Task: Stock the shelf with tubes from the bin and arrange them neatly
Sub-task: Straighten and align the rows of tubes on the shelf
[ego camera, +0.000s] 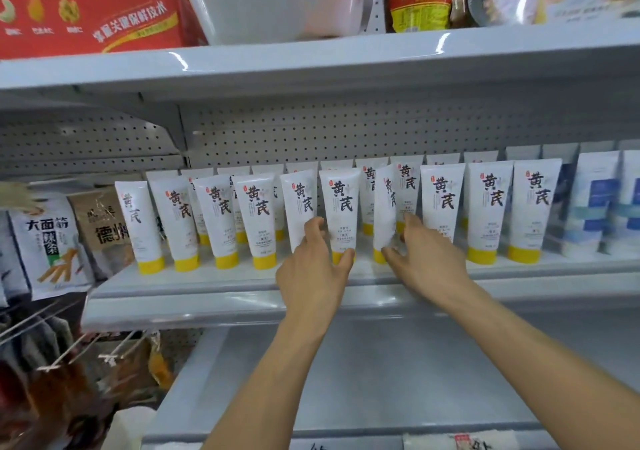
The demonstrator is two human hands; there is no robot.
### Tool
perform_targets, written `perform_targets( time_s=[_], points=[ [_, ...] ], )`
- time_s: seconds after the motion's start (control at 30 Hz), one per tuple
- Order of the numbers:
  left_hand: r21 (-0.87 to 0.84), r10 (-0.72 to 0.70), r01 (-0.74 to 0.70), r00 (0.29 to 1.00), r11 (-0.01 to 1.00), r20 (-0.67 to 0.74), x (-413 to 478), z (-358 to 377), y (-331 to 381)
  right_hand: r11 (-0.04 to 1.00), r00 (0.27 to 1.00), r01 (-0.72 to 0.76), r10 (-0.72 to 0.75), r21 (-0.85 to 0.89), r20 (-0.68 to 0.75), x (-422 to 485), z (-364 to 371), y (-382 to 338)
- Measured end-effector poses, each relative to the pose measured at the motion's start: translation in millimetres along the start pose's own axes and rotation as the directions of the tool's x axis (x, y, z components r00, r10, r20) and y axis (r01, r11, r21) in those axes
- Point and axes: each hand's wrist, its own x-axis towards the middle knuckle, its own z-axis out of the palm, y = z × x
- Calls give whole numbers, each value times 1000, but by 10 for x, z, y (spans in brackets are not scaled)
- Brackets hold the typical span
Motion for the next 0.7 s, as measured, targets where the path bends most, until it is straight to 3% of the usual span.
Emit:
perform_targets(
  time_s=[0.4, 0.7],
  points=[
    [141, -38, 47, 997, 989, -68, 185, 157, 123, 996, 992, -71, 76, 46, -103, 151, 183, -54],
    [63, -12, 15, 999, 998, -45, 211, 229, 27, 992, 981, -123, 127, 42, -145, 142, 270, -47]
  ],
)
